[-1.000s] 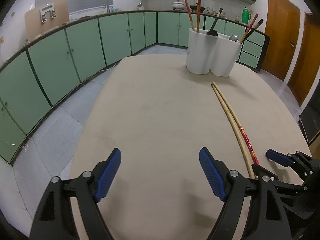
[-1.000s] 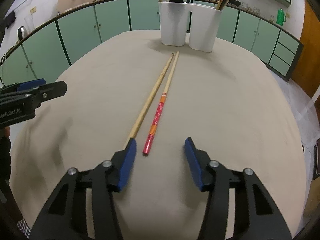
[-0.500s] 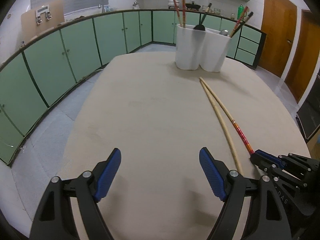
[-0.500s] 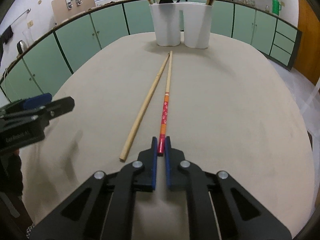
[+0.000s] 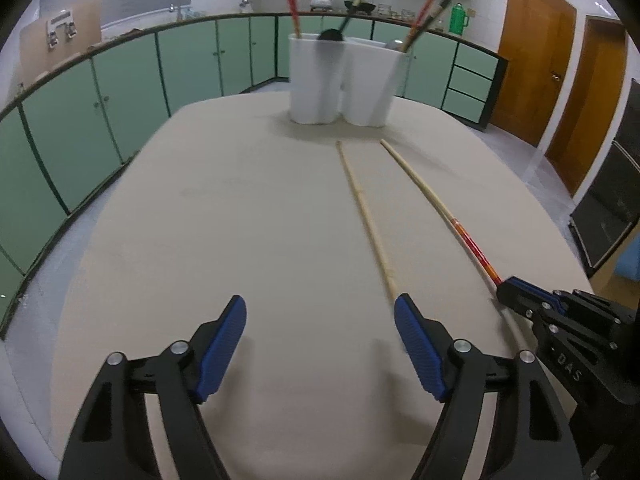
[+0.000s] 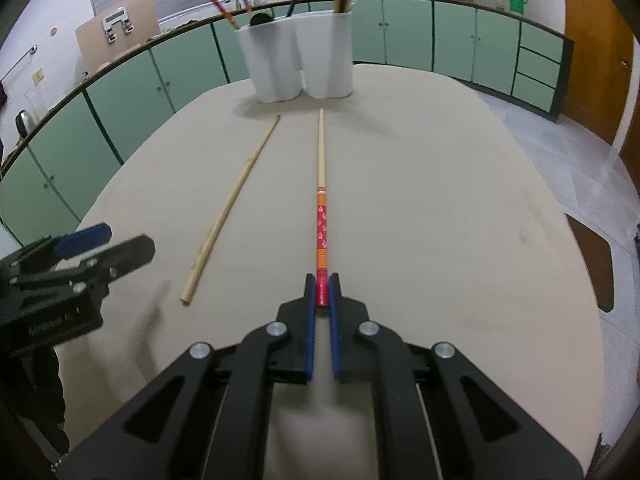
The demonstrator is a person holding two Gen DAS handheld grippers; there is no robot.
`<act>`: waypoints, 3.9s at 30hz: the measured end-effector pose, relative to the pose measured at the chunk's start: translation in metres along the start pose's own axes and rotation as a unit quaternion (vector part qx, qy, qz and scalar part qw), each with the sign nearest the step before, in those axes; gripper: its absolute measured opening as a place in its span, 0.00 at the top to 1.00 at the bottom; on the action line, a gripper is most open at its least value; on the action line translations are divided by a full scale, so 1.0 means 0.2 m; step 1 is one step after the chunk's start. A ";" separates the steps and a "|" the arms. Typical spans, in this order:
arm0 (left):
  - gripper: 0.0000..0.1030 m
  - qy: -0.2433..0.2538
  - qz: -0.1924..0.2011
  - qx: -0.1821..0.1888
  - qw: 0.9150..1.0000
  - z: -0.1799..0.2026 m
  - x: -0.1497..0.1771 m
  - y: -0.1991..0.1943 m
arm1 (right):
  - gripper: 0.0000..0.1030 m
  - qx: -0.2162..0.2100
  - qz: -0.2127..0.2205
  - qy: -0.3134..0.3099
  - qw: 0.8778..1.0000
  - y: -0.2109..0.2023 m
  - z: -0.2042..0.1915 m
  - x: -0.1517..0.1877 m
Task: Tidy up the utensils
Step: 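Grasp the plain wooden chopstick at its end with the left tool, then lift both chopsticks and carry them over the white holder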
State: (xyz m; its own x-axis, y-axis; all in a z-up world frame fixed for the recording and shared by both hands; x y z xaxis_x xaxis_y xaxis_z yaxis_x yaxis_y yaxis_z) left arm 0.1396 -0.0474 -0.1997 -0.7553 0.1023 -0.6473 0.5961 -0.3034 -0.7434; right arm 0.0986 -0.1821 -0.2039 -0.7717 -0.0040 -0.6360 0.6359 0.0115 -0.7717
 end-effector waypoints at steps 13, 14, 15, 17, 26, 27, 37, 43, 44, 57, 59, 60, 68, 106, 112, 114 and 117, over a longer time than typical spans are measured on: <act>0.57 0.014 -0.026 0.002 1.000 0.15 0.05 0.11 | 0.95 0.001 0.003 0.013 1.000 -0.02 0.08 0.01; 0.59 0.015 -0.026 0.000 1.000 0.15 0.06 0.11 | 0.95 0.001 0.004 0.014 1.000 -0.02 0.08 0.01; 0.60 0.014 -0.024 -0.001 1.000 0.16 0.06 0.11 | 0.95 0.001 0.004 0.014 1.000 -0.02 0.08 0.01; 0.65 0.013 -0.022 -0.004 1.000 0.17 0.06 0.11 | 0.95 0.000 0.004 0.014 1.000 -0.02 0.08 0.01; 0.85 0.010 -0.011 -0.021 1.000 0.20 0.08 0.11 | 0.95 -0.001 0.003 0.010 1.000 -0.02 0.06 0.01; 0.86 0.011 -0.010 -0.023 1.000 0.21 0.08 0.11 | 0.95 -0.002 0.003 0.009 1.000 -0.02 0.06 0.02; 0.93 -0.001 -0.004 -0.018 1.000 0.18 0.07 0.09 | 0.95 -0.003 0.007 0.012 1.000 -0.03 0.07 0.01; 0.93 -0.003 0.014 -0.018 1.000 0.17 0.03 0.02 | 0.95 -0.004 0.015 0.014 1.000 -0.05 0.09 0.00; 0.93 -0.003 0.019 -0.018 1.000 0.16 0.02 0.00 | 0.95 -0.005 0.016 0.015 1.000 -0.06 0.10 0.00; 0.93 0.007 0.075 -0.017 0.997 0.16 -0.16 -0.23 | 0.95 -0.009 0.050 0.017 0.999 -0.22 0.11 -0.13; 0.93 0.009 0.085 -0.017 0.996 0.15 -0.19 -0.25 | 0.95 -0.011 0.059 0.017 0.998 -0.25 0.12 -0.16; 0.93 0.010 0.091 -0.016 0.996 0.15 -0.22 -0.27 | 0.95 -0.012 0.062 0.017 0.998 -0.27 0.13 -0.18; 0.93 0.029 0.129 -0.009 0.991 0.16 -0.40 -0.39 | 0.95 -0.026 0.091 0.008 0.995 -0.39 0.15 -0.38; 0.94 0.077 0.276 0.043 0.957 0.12 -1.53 -0.72 | 0.95 -0.090 0.186 -0.061 0.977 -0.76 0.11 -1.79; 0.94 0.082 0.277 0.026 0.957 0.11 -1.68 -0.59 | 0.95 -0.072 0.207 -0.045 0.975 -0.63 0.15 -1.97; 0.94 0.082 0.274 0.021 0.958 0.10 -1.70 -0.52 | 0.95 -0.065 0.208 -0.041 0.975 -0.55 0.15 -2.00; 0.94 0.078 0.265 0.019 0.961 0.08 -1.71 -0.42 | 0.95 -0.062 0.202 -0.033 0.977 -0.42 0.16 -2.01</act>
State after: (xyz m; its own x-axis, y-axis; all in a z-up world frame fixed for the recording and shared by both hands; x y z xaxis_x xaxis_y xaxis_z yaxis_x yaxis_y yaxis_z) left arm 0.3447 -0.0718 0.0866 -0.2975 0.0638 -0.9526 0.8726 -0.3866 -0.2984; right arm 0.3570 -0.2139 0.1163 -0.4539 -0.0392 -0.8902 0.8786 0.1464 -0.4545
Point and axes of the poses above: each gripper's, at about its wrist camera, not at the fingertips, and y roughly the way its jaws point, z to its right, x to its underside, the point moved 1 cm from there along y, roughly the way its jaws point, and after that the axes turned 8 degrees about x, right-handed, at the moved point
